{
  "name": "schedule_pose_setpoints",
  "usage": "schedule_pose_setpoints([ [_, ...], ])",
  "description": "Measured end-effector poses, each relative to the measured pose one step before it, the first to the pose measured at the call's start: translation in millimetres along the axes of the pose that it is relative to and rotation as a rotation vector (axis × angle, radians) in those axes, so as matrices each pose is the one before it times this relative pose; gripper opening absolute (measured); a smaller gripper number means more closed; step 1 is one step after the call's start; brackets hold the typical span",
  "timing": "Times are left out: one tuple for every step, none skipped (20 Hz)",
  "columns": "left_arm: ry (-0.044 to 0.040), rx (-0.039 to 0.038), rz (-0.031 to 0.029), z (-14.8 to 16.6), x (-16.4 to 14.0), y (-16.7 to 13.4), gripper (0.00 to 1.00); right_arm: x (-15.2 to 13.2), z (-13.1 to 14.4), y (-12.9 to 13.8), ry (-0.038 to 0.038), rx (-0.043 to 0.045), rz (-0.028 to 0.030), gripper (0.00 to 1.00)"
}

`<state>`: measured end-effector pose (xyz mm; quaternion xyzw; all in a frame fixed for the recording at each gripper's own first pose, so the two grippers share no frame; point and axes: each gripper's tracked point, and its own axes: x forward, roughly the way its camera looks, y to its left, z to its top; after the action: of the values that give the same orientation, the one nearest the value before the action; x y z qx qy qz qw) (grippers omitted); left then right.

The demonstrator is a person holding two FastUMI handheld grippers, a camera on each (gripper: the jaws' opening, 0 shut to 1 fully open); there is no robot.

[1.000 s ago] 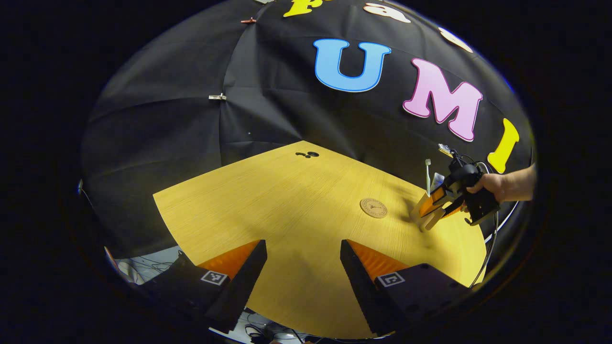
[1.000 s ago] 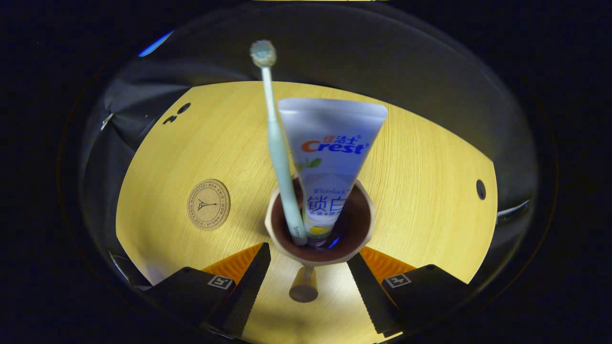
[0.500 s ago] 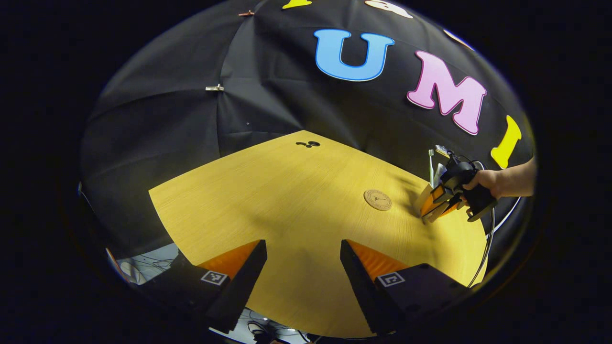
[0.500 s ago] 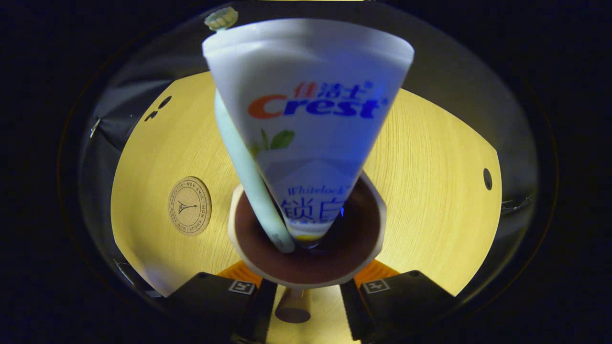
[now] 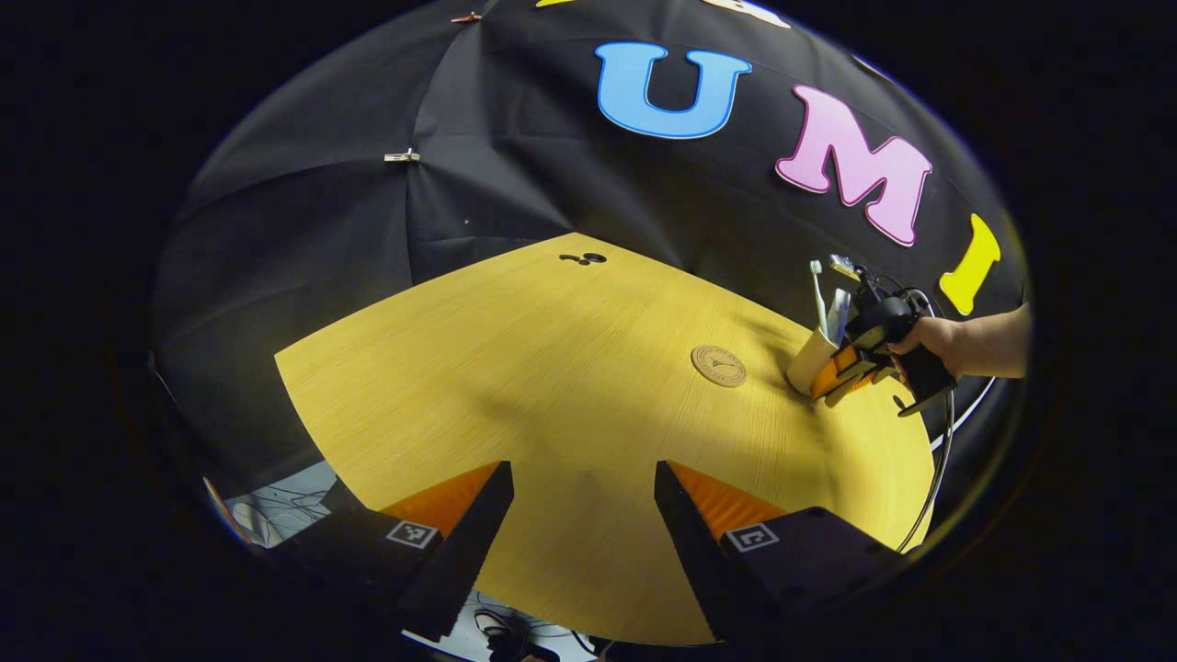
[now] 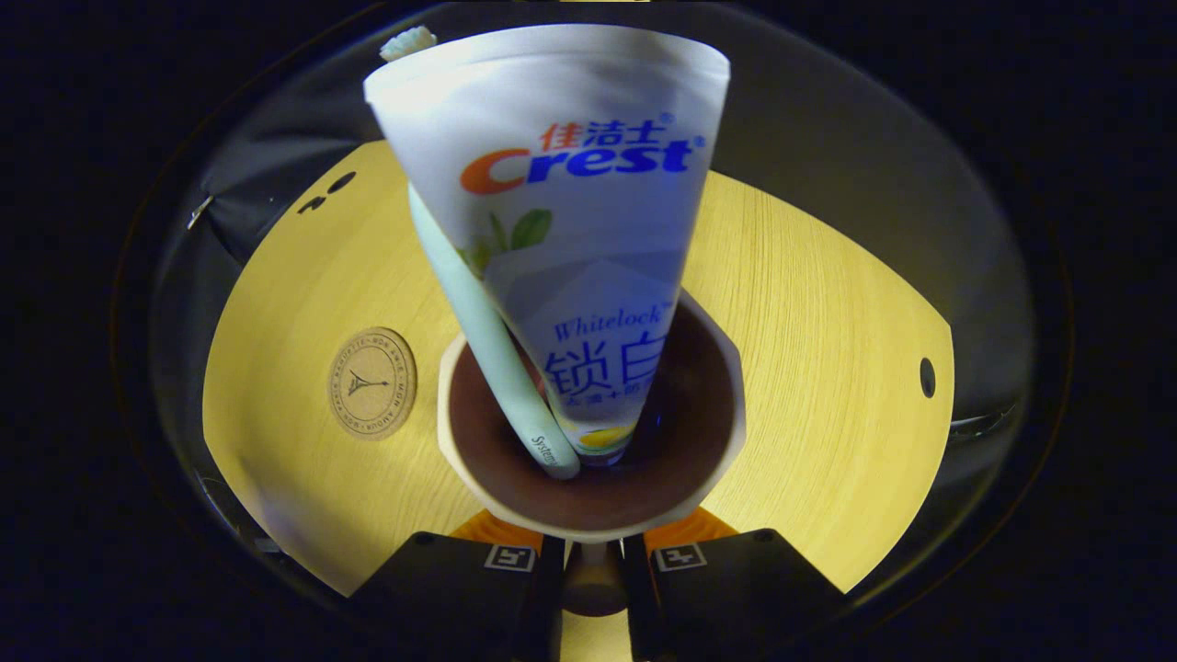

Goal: Put the toothbrush and toothpaste on the desktop into the cup, then pick up the cup and place it on the coaster on the desktop.

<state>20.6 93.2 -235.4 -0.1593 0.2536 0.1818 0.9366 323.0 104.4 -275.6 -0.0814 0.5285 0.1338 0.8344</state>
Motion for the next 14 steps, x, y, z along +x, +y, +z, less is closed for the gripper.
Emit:
schedule_pose_setpoints([
  [0.00368,-0.00047,-0.00140,-0.70,-1.48,0.62,0.98,-3.83,4.36,7.49,-0.00963,0.00572,0.01339,0.32],
  [0.00464,-0.00130,-0.00016,-0.08,0.06,0.17,0.98,-1.79,2.47,7.55,-0.00836,-0.00668,0.00948,0.32],
  [0.00393,-0.00184,0.00028,0.20,0.95,0.58,0.98,-2.81,2.30,6.01,-0.00431,-0.01472,0.00745,0.32],
  [0.00090,-0.00101,-0.00100,1.10,0.68,0.33,0.98,-1.67,1.94,8.56,-0.00487,-0.01795,0.00929,0.31],
  [-0.00167,0.00105,0.00037,0.99,0.60,-0.18,0.98,0.73,1.53,10.22,-0.00309,-0.01676,0.00823,0.32],
  [-0.00236,0.00331,0.00037,1.41,0.52,0.83,0.98,-0.04,1.14,9.49,-0.00229,-0.01026,0.00970,0.32],
  [-0.00095,0.00566,0.00194,-0.61,-0.76,2.21,0.98,1.60,1.97,9.94,-0.00305,-0.00846,0.00951,0.32],
  [-0.00199,0.00830,0.00150,0.00,-0.79,2.18,0.98,1.41,2.35,8.35,-0.00184,-0.01116,0.00889,0.32],
  [-0.00264,0.00722,0.00058,-0.63,-2.57,2.23,0.98,1.52,1.72,7.76,-0.00042,-0.01149,0.00786,0.32],
  [-0.00234,0.00329,0.00035,0.69,-1.49,1.55,0.98,1.15,1.46,7.58,0.00027,-0.00985,0.00764,0.32],
  [-0.00097,-0.00100,-0.00065,-0.67,-2.18,3.22,0.98,2.72,0.99,-3.29,0.00172,-0.00983,0.00663,0.32],
  [0.00122,-0.00347,0.00107,-1.01,-1.71,2.70,0.98,2.61,0.85,-0.49,0.00037,-0.01247,0.00321,0.32],
  [0.00258,-0.00445,0.00301,-1.84,-1.24,2.15,0.98,3.13,-0.17,-0.03,0.00201,-0.01469,0.00315,0.32],
  [0.00271,-0.00381,0.00450,-1.08,-1.54,2.67,0.98,2.44,-1.87,-1.29,0.00360,-0.01586,0.00477,0.32],
])
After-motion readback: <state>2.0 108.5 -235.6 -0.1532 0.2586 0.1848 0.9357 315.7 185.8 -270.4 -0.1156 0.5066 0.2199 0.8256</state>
